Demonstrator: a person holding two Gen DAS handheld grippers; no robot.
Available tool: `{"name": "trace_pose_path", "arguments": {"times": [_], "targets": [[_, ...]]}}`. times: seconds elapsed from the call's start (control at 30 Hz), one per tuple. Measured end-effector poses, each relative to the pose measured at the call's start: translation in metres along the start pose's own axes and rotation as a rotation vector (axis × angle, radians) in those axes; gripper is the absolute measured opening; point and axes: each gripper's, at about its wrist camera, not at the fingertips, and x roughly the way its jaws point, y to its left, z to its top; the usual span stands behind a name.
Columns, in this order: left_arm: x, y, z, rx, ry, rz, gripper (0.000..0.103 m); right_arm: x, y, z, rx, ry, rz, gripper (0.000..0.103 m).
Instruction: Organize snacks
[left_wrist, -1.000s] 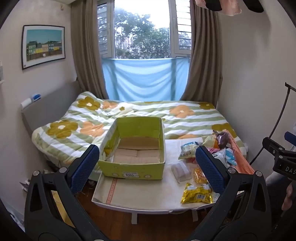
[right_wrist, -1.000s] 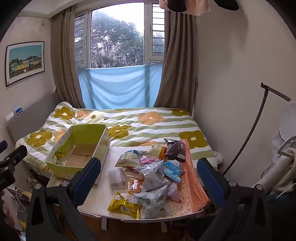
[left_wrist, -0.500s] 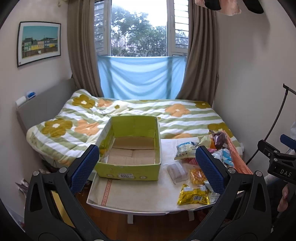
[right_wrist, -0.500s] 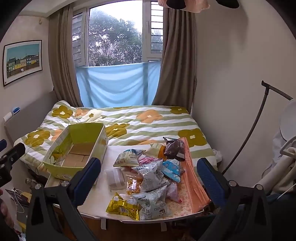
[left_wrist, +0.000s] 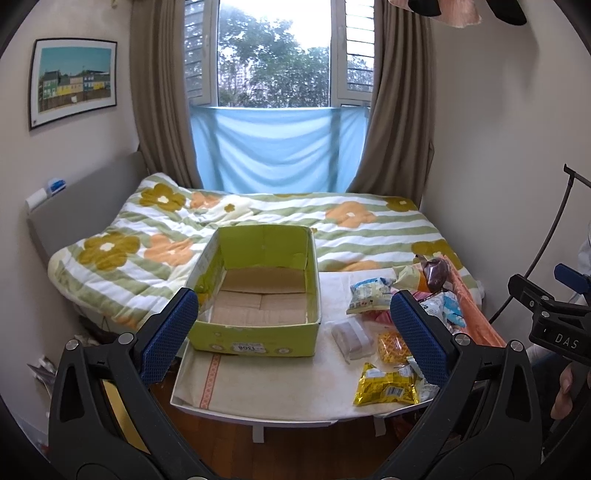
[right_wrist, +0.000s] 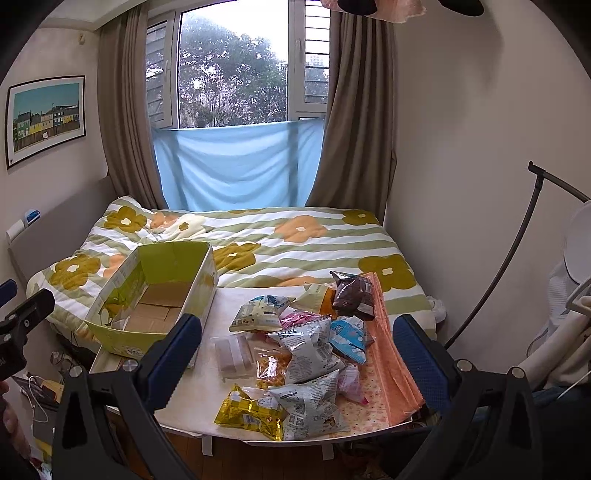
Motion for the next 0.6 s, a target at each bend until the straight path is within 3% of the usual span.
{"name": "trace_pose_path", "arguments": {"times": [0.6], "targets": [[0.0013, 0.0075, -0.006, -0.01, 0.01, -0.008, 0.103, 0.0024, 0.0077, -0.0014, -0.002, 0.008, 0.002, 0.103]]}}
